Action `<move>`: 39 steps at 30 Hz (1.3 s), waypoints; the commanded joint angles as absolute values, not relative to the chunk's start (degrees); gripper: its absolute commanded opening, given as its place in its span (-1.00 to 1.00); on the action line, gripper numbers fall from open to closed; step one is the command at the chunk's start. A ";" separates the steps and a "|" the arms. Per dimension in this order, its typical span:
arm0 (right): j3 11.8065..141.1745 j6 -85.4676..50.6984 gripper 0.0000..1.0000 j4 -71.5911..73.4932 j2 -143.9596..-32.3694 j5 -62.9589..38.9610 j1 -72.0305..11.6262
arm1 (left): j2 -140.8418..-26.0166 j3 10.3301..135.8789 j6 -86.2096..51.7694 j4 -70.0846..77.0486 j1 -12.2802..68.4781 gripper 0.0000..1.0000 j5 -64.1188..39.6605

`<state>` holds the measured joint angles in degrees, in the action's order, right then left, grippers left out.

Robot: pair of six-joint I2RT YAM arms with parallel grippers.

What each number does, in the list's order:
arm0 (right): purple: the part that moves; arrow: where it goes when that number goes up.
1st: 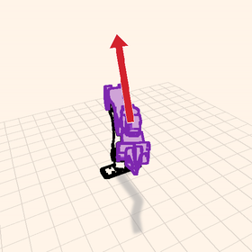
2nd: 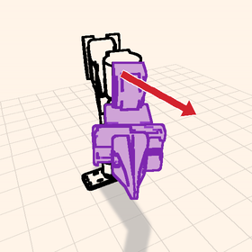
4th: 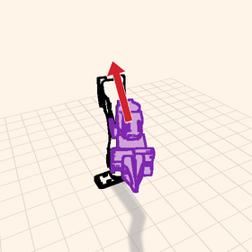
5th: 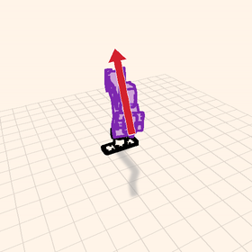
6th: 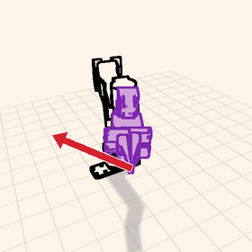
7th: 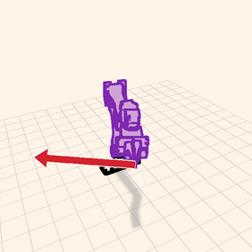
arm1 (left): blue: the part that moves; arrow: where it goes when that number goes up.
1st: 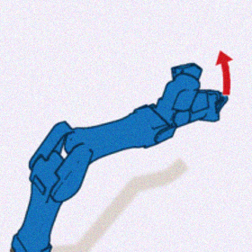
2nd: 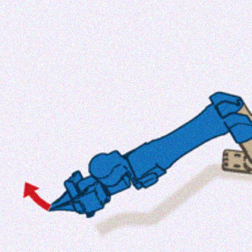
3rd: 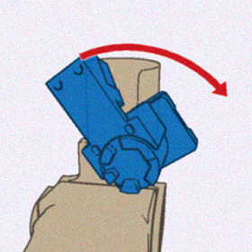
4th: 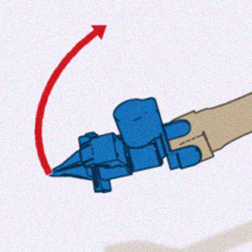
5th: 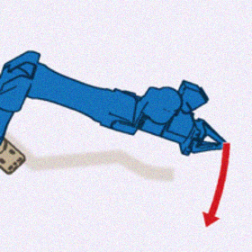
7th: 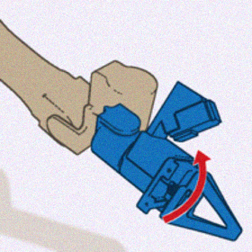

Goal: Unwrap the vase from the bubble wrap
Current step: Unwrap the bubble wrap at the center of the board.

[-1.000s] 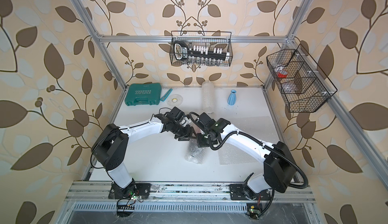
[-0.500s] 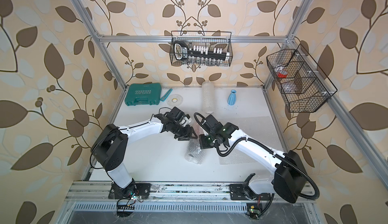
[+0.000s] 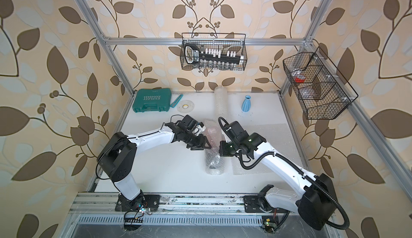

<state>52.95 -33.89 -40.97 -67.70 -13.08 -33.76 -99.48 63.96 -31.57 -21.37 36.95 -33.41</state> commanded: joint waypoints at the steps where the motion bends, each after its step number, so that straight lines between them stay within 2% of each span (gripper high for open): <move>1: 53.12 -34.34 -1.00 -42.32 -64.93 -11.45 -32.05 | -101.38 61.13 -30.15 -28.75 36.74 0.13 -25.93; 7: 52.64 -34.57 -1.00 -41.92 -64.73 -11.44 -31.47 | -101.21 60.65 -30.04 -28.74 36.79 0.11 -25.85; 19: 52.71 -36.20 -1.00 -32.57 -67.58 -24.05 -33.13 | -91.17 58.28 -33.06 -23.87 35.39 0.19 -28.59; 29: 56.97 -42.85 -1.00 -19.45 -75.51 -23.49 -39.46 | -79.40 55.43 -31.56 -29.96 29.78 0.32 -19.79; 32: 56.52 -45.08 -1.00 -15.35 -76.14 -23.45 -39.46 | -79.18 54.59 -31.65 -28.99 29.27 0.33 -22.12; 35: 55.25 -46.60 -1.00 -12.71 -75.10 -23.07 -39.45 | -79.08 53.46 -31.92 -25.77 29.24 0.45 -25.72; 39: 53.92 -46.46 -1.00 -13.90 -74.11 -21.80 -39.46 | -81.28 53.34 -32.80 -22.07 29.17 0.53 -30.12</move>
